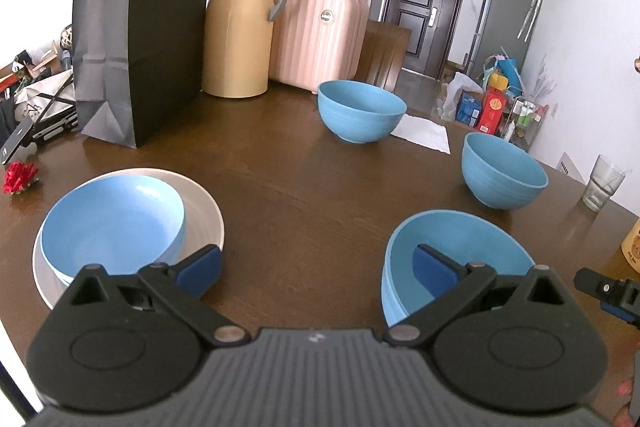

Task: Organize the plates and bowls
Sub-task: 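Move both open grippers to the light-blue bowl by the white napkin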

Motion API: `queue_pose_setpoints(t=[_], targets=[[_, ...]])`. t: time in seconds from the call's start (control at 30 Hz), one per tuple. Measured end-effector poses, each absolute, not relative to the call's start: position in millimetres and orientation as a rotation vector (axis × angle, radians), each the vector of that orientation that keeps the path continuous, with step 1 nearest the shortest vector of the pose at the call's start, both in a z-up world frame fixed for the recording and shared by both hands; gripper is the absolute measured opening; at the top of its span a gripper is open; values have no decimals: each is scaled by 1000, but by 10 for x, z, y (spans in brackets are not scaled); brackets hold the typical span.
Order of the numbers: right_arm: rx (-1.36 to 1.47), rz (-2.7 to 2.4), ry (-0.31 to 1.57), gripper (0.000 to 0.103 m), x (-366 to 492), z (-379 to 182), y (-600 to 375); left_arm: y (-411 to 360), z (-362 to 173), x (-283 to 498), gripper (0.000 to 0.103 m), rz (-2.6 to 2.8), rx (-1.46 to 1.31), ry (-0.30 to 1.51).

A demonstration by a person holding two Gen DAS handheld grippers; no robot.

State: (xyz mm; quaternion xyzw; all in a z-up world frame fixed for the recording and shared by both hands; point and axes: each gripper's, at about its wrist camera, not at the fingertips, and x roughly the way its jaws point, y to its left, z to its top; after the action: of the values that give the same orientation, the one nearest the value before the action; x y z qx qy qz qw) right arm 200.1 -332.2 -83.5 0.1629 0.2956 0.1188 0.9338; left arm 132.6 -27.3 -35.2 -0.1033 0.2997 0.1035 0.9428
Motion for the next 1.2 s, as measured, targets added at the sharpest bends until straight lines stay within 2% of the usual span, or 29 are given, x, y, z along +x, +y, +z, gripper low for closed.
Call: queue_pose_setpoints(t=[0.83,1.2], targets=[[326,229,624,103,2078,-911,-3306,-262,-169,1370,103,181,-175,657],[294,226,595,103,2190,-479,-3242,-356,87,1648,103,134,-143,690]])
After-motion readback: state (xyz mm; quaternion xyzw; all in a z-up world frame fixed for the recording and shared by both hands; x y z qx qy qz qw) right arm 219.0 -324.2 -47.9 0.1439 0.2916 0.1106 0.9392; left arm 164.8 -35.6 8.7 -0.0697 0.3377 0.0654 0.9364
